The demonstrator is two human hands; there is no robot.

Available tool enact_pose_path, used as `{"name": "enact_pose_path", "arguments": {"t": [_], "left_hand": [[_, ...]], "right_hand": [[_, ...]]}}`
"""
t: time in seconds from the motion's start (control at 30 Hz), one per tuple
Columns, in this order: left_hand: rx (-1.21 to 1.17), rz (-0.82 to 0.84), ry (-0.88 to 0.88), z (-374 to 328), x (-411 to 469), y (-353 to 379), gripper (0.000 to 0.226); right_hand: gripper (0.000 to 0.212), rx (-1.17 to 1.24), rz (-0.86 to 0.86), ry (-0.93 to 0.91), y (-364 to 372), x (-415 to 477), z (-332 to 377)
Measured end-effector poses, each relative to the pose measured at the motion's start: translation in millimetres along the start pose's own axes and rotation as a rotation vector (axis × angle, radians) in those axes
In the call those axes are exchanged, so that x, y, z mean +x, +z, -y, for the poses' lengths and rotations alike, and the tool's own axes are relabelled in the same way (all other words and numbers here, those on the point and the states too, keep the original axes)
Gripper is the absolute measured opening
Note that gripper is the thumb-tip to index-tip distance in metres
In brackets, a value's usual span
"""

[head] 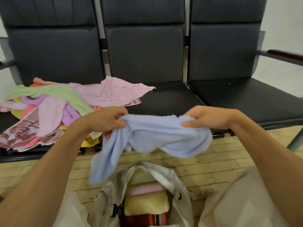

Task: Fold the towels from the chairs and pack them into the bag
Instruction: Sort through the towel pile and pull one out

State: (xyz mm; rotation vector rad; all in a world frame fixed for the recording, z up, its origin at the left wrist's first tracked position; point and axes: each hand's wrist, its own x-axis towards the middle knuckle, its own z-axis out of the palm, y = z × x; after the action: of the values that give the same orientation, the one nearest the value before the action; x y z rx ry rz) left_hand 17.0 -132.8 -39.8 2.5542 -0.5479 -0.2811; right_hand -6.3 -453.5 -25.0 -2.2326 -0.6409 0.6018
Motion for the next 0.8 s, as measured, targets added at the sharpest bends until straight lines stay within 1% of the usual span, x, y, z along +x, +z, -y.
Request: {"name": "enact_pose_path", "arguments": {"t": [0.03, 0.07, 0.13, 0.17, 0.2, 0.23, 0.3, 0.33, 0.37, 0.43, 0.47, 0.5, 0.57, 0.6, 0.67, 0.7, 0.73, 0.8], "left_hand": [[-0.016, -0.137, 0.009, 1, 3, 0, 0.008], [-0.031, -0.302, 0.018, 2, 8, 1, 0.009], [-0.043, -0.624, 0.018, 4, 23, 10, 0.012], [-0.069, -0.704, 0.025, 6, 31, 16, 0.019], [-0.089, -0.697, 0.032, 11, 41, 24, 0.028], [-0.09, -0.627, 0.043, 14, 49, 34, 0.039], [-0.028, -0.445, 0.058, 19, 62, 57, 0.053], [0.01, -0.403, 0.079, 22, 68, 67, 0.053], [0.034, -0.394, 0.088, 20, 71, 75, 0.047], [0.063, -0.391, 0.004, 14, 73, 84, 0.027], [0.087, -0.329, -0.077, 12, 74, 86, 0.017], [0.131, -0.252, -0.15, 9, 74, 87, 0.016], [0.226, -0.129, -0.241, 9, 75, 93, 0.03], [0.257, -0.102, -0.263, 8, 74, 96, 0.037], [0.349, -0.101, -0.272, 3, 72, 103, 0.046], [0.403, -0.104, -0.259, 2, 72, 106, 0.046], [0.439, -0.113, -0.233, 2, 73, 109, 0.041], [0.435, -0.132, -0.186, 3, 74, 113, 0.027]], "right_hand": [[0.026, 0.14, -0.034, -0.028, 2, -1, 6], [0.027, 0.268, -0.12, -0.044, 3, 1, 8], [0.029, 0.417, -0.391, -0.037, 4, 12, 10], [0.028, 0.459, -0.527, -0.015, 4, 20, 8], [0.027, 0.496, -0.633, 0.021, 4, 29, 4], [0.027, 0.546, -0.702, 0.074, 5, 38, -1], [0.028, 0.641, -0.762, 0.221, 5, 54, -14], [0.03, 0.674, -0.767, 0.303, 5, 61, -22], [0.031, 0.694, -0.761, 0.371, 6, 66, -29], [0.032, 0.694, -0.73, 0.449, 7, 73, -40], [0.032, 0.693, -0.723, 0.463, 7, 74, -43], [0.033, 0.7, -0.72, 0.466, 7, 74, -46], [0.037, 0.683, -0.73, 0.467, 6, 73, -51], [0.037, 0.663, -0.734, 0.466, 5, 71, -53], [0.035, 0.627, -0.741, 0.453, 4, 66, -56], [0.034, 0.607, -0.749, 0.449, 3, 64, -57], [0.032, 0.576, -0.76, 0.451, 3, 62, -58], [0.029, 0.452, -0.787, 0.444, 3, 58, -59]]}}
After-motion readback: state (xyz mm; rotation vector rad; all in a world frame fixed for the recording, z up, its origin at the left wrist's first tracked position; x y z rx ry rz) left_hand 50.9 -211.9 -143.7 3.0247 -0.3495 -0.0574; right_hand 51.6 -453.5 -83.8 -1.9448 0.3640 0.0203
